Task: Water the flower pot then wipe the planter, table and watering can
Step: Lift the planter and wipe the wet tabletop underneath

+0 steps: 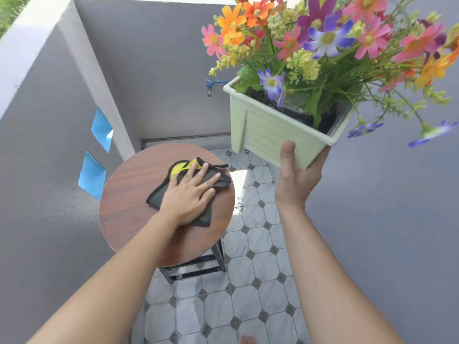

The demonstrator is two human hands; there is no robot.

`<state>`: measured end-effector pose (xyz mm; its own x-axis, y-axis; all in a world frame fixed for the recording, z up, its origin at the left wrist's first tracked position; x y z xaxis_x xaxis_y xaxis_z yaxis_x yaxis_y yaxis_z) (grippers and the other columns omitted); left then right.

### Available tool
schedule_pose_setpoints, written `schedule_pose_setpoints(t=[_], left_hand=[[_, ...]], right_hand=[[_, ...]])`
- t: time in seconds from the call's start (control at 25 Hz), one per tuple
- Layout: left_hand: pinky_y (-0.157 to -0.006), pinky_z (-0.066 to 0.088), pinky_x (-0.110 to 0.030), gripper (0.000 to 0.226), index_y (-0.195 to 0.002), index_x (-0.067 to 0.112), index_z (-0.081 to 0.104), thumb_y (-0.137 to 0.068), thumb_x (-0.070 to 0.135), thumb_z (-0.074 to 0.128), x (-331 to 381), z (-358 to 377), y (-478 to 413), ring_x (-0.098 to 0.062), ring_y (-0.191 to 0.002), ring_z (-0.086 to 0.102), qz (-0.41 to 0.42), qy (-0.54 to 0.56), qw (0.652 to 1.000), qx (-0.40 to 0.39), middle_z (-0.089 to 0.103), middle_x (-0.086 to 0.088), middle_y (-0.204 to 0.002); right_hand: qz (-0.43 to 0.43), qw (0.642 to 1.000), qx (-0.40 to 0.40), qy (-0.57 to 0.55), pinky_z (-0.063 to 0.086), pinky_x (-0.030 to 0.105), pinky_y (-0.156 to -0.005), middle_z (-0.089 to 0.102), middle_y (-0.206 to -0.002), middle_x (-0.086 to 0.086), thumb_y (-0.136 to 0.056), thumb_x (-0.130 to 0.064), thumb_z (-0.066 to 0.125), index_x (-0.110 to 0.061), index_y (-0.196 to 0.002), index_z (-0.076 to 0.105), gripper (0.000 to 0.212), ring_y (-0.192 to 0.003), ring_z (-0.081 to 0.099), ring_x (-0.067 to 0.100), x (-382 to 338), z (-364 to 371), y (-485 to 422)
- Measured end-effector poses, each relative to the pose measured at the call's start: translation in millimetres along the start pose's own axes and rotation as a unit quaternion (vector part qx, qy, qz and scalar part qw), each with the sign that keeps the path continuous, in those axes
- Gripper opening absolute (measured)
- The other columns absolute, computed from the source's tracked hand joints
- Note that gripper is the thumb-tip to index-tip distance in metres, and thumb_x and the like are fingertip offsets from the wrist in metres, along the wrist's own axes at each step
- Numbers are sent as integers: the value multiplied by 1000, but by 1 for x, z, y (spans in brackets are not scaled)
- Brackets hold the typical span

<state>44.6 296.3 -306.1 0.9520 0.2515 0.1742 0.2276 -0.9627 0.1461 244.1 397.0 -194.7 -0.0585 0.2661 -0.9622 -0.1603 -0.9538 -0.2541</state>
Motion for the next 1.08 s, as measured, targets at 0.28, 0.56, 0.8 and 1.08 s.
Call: schedule_pose_setpoints(t=[0.28, 0.56, 0.8, 1.08], left_hand=[[-112, 8, -45, 46, -144, 49, 22, -99, 53, 14, 24, 22, 86, -17, -146, 4, 264, -51, 963, -20, 14, 11, -156], [-110, 13, -35, 46, -146, 47, 16, -99, 49, 16, -61, 14, 116, -8, -145, 5, 158, -38, 987, 13, 28, 6, -153], [-114, 8, -45, 62, -146, 40, 15, -87, 59, 10, -136, 0, 48, -7, -144, -5, -94, 65, 993, 23, 4, 8, -158], [-114, 8, -50, 47, -148, 35, 21, -101, 38, 24, -103, -19, -47, -18, -147, -1, -80, 32, 996, 25, 8, 2, -160]], right_hand=[[7, 1000, 8, -15, 48, 16, -88, 54, -134, 8, -71, -50, 65, -11, -145, 27, 92, -106, 60, 1, 1, 13, 6], [-3, 1000, 5, -21, 47, 13, -85, 55, -132, 8, -71, -50, 65, -8, -144, 29, 91, -107, 60, 4, 2, 10, 5], [-4, 1000, -7, -24, 45, 12, -83, 57, -129, 5, -71, -48, 65, -8, -143, 30, 90, -103, 60, -2, 17, 13, -2], [-14, 999, -18, -25, 46, 12, -85, 56, -130, 8, -70, -47, 67, -4, -142, 31, 92, -102, 59, -5, 19, 11, -6]])
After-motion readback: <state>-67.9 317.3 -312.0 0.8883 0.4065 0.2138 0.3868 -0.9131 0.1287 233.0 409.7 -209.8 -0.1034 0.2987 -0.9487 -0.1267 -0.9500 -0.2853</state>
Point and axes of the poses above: each hand's wrist, its own y-axis away from the middle knuckle, its own z-axis out of the palm, x = y × z, the point moved 6 cm from there along -y, towards the middle knuckle
